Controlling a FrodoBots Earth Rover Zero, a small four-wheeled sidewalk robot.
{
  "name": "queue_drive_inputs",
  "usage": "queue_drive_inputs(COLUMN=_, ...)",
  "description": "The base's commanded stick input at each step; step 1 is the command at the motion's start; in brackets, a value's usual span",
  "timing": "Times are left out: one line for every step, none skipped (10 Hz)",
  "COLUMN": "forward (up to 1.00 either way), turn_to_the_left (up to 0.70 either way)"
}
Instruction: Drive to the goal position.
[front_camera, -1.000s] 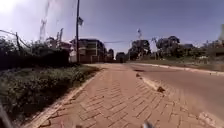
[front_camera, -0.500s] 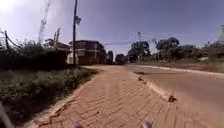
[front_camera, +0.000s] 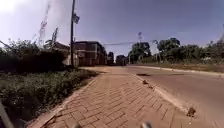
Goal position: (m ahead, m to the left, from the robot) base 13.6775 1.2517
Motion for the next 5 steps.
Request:
queue_drive_inputs(forward=1.00, turn_to_the_left=0.00)
queue_drive_inputs(forward=1.00, turn_to_the_left=0.00)
queue_drive_inputs(forward=1.00, turn_to_the_left=0.00)
queue_drive_inputs(forward=1.00, turn_to_the_left=0.00)
queue_drive_inputs(forward=1.00, turn_to_the_left=0.00)
